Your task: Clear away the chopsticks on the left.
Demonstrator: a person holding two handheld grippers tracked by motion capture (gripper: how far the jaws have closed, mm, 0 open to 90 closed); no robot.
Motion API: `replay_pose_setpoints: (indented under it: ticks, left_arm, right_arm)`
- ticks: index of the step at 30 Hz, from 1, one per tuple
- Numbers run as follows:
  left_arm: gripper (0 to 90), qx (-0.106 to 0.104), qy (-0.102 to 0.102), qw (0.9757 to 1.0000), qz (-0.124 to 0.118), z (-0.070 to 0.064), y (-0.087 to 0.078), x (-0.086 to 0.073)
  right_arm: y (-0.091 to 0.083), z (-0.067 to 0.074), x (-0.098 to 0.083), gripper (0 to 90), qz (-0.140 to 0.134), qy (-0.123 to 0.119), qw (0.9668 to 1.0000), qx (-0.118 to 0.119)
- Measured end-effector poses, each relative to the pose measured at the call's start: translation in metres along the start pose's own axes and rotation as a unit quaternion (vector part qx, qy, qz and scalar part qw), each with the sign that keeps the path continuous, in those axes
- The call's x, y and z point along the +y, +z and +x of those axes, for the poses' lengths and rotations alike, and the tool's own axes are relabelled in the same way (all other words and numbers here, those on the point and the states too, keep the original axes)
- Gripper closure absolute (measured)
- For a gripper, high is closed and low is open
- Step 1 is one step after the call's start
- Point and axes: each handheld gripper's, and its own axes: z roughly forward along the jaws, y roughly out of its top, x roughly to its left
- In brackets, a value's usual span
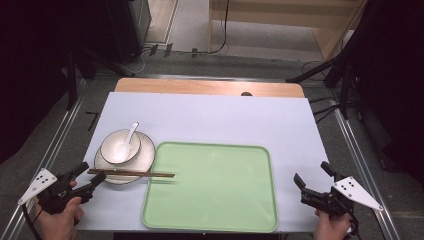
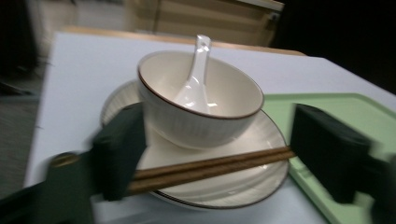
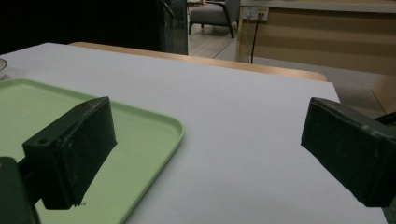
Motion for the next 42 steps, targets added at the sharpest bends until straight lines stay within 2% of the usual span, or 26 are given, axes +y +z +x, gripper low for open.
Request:
replay_pose_setpoints:
  ticks: [1, 2, 3, 6, 7, 8, 9, 10, 11, 12, 14, 16, 21, 22, 25, 36, 42]
  left_arm:
    - [52.2, -0.010, 0.002, 0.9999, -0.004, 0.000, -0.002, 0.002]
    - [64.3, -0.010, 0.002, 0.9999, -0.004, 0.000, -0.002, 0.002]
    - [73.2, -0.023, 0.003, 0.9997, 0.000, -0.002, -0.003, 0.003]
    - [88.4, -0.056, 0.003, 0.9983, 0.017, -0.008, -0.001, 0.001]
    - [90.0, -0.062, 0.008, 0.9977, 0.025, -0.012, 0.001, 0.001]
    - [90.0, -0.073, 0.009, 0.9967, 0.034, -0.016, 0.003, 0.001]
    - [90.0, -0.073, 0.009, 0.9967, 0.034, -0.016, 0.003, 0.001]
    - [90.0, -0.084, 0.008, 0.9955, 0.044, -0.020, 0.005, 0.001]
    - [90.0, -0.101, 0.021, 0.9927, 0.063, -0.029, 0.011, 0.000]
    - [90.0, -0.101, 0.021, 0.9927, 0.063, -0.029, 0.011, 0.000]
    - [90.0, -0.112, 0.037, 0.9897, 0.082, -0.038, 0.017, -0.001]
    - [90.0, -0.126, 0.041, 0.9857, 0.105, -0.044, 0.024, -0.003]
    - [90.0, -0.118, 0.045, 0.9811, 0.146, -0.054, 0.040, -0.008]
    - [90.0, -0.118, 0.045, 0.9811, 0.146, -0.054, 0.040, -0.008]
    - [90.0, -0.109, 0.045, 0.9791, 0.165, -0.055, 0.049, -0.010]
    - [90.0, -0.086, 0.040, 0.9788, 0.182, -0.053, 0.064, -0.012]
    - [90.0, -0.082, 0.041, 0.9786, 0.184, -0.053, 0.069, -0.012]
  right_arm:
    - [0.000, 0.000, 0.000, 3.0, -0.002, 0.002, 1.0000, 0.001]
    - [0.000, 0.000, 0.000, 3.0, -0.001, 0.004, 1.0000, 0.001]
    - [0.000, 0.000, 0.000, 3.0, -0.001, 0.004, 1.0000, 0.001]
    - [0.000, 0.001, -0.001, 3.0, 0.003, 0.003, 1.0000, 0.004]
    - [0.000, 0.001, -0.001, 3.0, 0.003, 0.002, 1.0000, 0.003]
    - [0.000, 0.002, -0.001, 3.0, 0.005, 0.002, 1.0000, 0.005]
    - [0.000, 0.002, -0.001, 3.0, 0.005, 0.002, 1.0000, 0.005]
    - [0.001, 0.003, 0.000, 3.0, 0.005, 0.000, 1.0000, 0.007]
    - [0.001, 0.004, 0.000, 3.0, 0.007, -0.004, 1.0000, 0.006]
    - [0.001, 0.004, 0.000, 3.0, 0.007, -0.004, 1.0000, 0.006]
    - [0.003, 0.007, 0.000, 3.0, 0.010, -0.009, 0.9999, 0.004]
    - [0.004, 0.008, 0.000, 3.0, 0.013, -0.011, 0.9998, 0.007]
    - [0.005, 0.010, 0.000, 3.0, 0.018, -0.012, 0.9997, 0.013]
    - [0.005, 0.010, 0.000, 3.0, 0.018, -0.012, 0.9997, 0.013]
    - [0.006, 0.012, 0.000, 3.0, 0.019, -0.013, 0.9996, 0.014]
    - [0.007, 0.013, -0.001, 3.0, 0.023, -0.015, 0.9995, 0.016]
    - [0.007, 0.013, -0.001, 3.0, 0.025, -0.016, 0.9994, 0.016]
